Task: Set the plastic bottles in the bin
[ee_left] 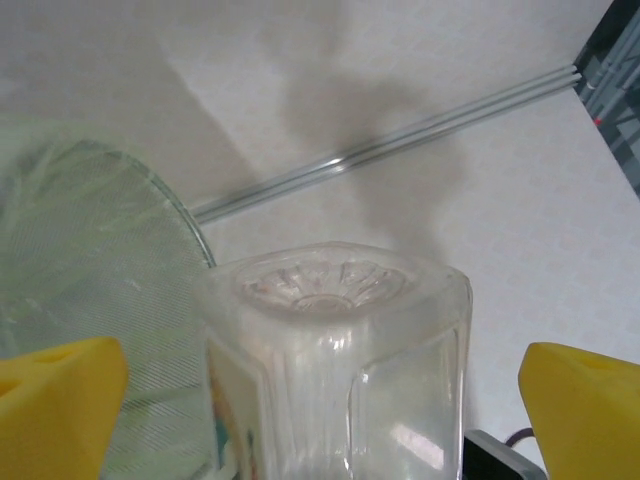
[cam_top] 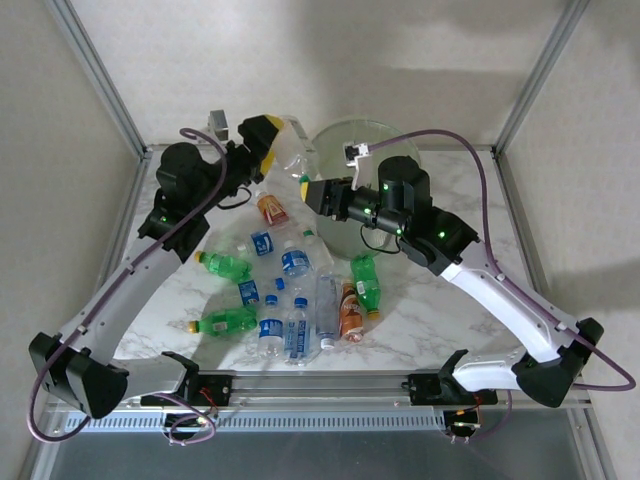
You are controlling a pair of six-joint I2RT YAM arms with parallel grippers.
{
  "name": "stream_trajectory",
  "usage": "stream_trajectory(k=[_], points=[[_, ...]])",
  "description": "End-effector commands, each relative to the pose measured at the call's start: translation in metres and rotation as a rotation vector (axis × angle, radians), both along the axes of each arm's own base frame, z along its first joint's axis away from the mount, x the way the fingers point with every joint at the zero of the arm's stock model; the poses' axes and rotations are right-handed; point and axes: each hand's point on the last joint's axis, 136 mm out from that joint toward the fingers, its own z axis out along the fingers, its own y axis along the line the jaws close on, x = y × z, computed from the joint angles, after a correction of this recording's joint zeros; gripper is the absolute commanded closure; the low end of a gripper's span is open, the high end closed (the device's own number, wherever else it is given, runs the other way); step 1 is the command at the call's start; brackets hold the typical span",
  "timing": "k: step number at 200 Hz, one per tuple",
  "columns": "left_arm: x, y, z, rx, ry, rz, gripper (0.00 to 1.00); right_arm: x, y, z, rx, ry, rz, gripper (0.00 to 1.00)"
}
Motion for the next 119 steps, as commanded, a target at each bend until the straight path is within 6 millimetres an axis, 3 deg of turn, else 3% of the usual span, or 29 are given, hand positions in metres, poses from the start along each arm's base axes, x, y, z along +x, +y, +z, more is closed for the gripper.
stream_trajectory(k=[1,43,74,77,119], points=[[-0.002,0.022,0.011,0.083,-0.037,0.106,0.00,0.015,-0.018,0.017,-0.032,-0.039,-0.115,0.71],[-0.009,0.058,0.008,0.216,-0.045,0.280,0.00,0.069,-0.065,-0.011,-0.239,0.066,-0.403,0.70],[-0.013,0.076,-0.012,0.249,-0.002,0.336,0.01,0.091,-0.082,-0.036,-0.355,0.137,-0.499,0.69],[-0.013,0.076,-0.013,0.250,0.001,0.338,0.01,0.098,-0.091,-0.039,-0.363,0.149,-0.530,0.70],[-0.013,0.088,-0.051,0.357,0.091,0.362,0.05,0.114,-0.101,-0.078,-0.464,0.228,-0.573,0.70]])
